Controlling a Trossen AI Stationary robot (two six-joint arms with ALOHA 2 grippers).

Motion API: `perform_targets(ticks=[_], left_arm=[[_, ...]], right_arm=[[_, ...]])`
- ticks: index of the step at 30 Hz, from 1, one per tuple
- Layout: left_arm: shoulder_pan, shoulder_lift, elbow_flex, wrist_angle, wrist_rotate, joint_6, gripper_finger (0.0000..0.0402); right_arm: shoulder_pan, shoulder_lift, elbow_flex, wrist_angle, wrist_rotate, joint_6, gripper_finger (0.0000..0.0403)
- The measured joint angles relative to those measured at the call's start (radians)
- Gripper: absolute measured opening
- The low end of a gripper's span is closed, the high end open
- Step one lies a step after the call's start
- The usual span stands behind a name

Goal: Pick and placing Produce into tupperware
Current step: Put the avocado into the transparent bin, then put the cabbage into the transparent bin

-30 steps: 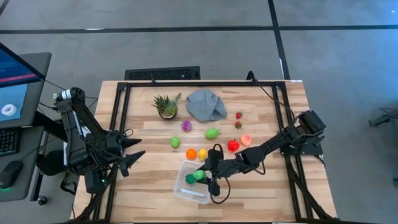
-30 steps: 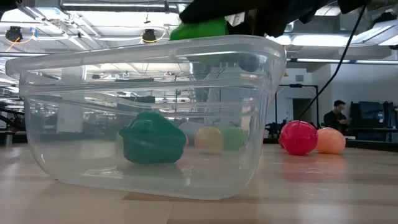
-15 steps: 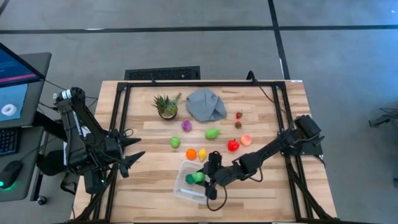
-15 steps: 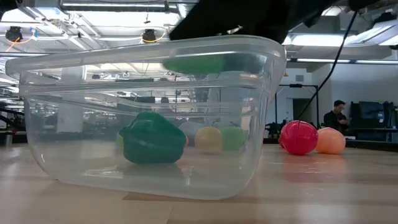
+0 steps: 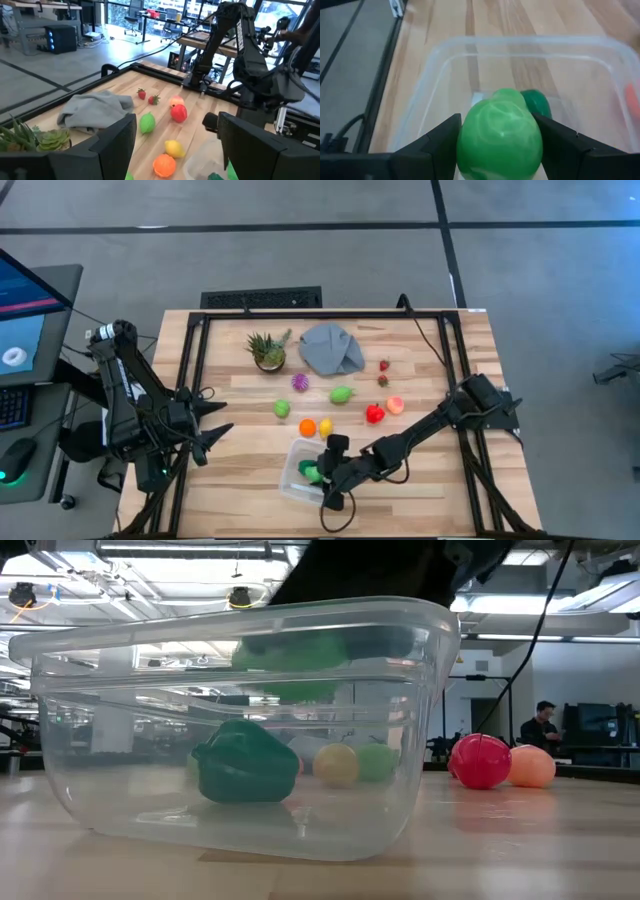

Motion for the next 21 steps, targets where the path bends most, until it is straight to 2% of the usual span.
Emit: perform_targets(ticks=[6,13,17,21], left_arm=[[0.033,0.000,0.000,-0.001,0.030,0.043,0.0270],[0.060,0.000,0.000,-0.012,0.050,0.064,0.0270],[0.066,0.000,0.000,-0.027,0.057,0.064,0.0270],[0.081,0.000,0.000,-0.026,0.103,0.140,0.0270]], right_arm=[[-0.018,-0.008,0.000,-0.017,-0.023,-0.018,0.0255],[-0.030,-0.007,0.000,-0.026,-0.045,-0.015,0.0295],[-0.030,-0.007,0.000,-0.025,-0.046,-0.015,0.0305],[-0.027,-0.032,-0.001,-0.005,-0.051,-0.015,0.0306]])
